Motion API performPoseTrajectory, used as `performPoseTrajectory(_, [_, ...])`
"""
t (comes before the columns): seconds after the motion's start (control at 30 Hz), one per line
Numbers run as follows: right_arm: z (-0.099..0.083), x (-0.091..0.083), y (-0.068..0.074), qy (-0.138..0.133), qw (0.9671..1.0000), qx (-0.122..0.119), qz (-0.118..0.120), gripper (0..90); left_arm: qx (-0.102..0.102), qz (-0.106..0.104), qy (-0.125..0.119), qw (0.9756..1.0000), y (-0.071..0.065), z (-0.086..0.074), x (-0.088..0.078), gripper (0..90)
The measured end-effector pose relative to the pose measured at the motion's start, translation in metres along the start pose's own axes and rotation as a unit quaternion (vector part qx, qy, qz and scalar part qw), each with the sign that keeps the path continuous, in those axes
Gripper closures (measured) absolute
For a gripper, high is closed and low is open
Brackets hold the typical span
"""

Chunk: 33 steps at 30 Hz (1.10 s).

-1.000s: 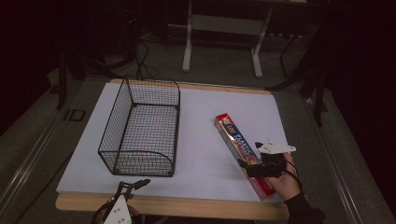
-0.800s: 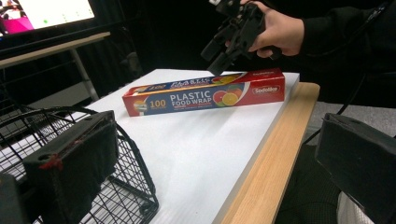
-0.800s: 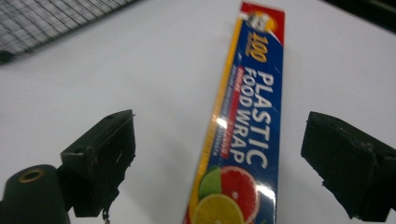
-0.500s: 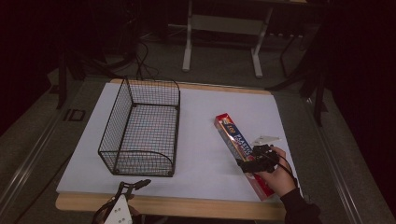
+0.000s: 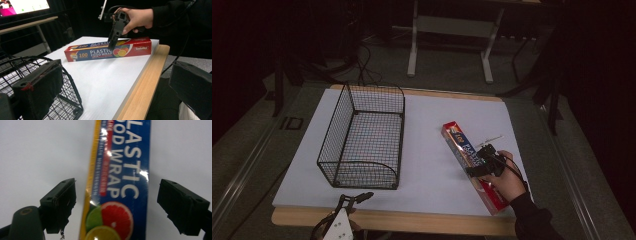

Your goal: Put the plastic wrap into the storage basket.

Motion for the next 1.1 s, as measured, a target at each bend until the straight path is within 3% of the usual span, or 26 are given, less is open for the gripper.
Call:
performPoseTrajectory(0.03, [0.0,0.002,-0.001,0.02,0.9997,0.009,0.009,16.5,0.001,0.0,0.0,1.0,0.0,0.0,0.0,0.0])
performPoseTrajectory(0.3, [0.0,0.01,-0.002,0.079,0.9967,0.013,0.015,21.5,0.001,0.0,0.001,1.0,0.0,0.0,0.0,0.0])
performPoseTrajectory(0.63, [0.008,0.02,0.001,0.119,0.9929,0.01,0.006,27.8,0.002,0.002,0.003,1.0,0.001,-0.001,0.0,0.0])
performPoseTrajectory(0.97, [0.009,0.026,0.005,0.148,0.9889,0.005,0.014,35.7,0.002,0.005,0.004,1.0,0.001,-0.001,0.0,0.0])
performPoseTrajectory(1.0, [0.01,0.027,0.005,0.152,0.9881,0.021,0.009,37.0,0.003,0.005,0.004,1.0,0.001,-0.001,0.0,0.0])
performPoseTrajectory(1.1, [0.01,0.026,0.005,0.151,0.9881,0.028,0.003,38.7,0.004,0.005,0.006,1.0,0.001,-0.001,0.0,0.0])
Point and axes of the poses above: each handheld gripper's, and its own axes: x roughly forward along the jaws, z roughly out of its top, y roughly to its left, the point moved 10 cm from there along x, roughly forward along the jaws, and after that the axes turned 4 degrees about -z, right-handed, at the moved point
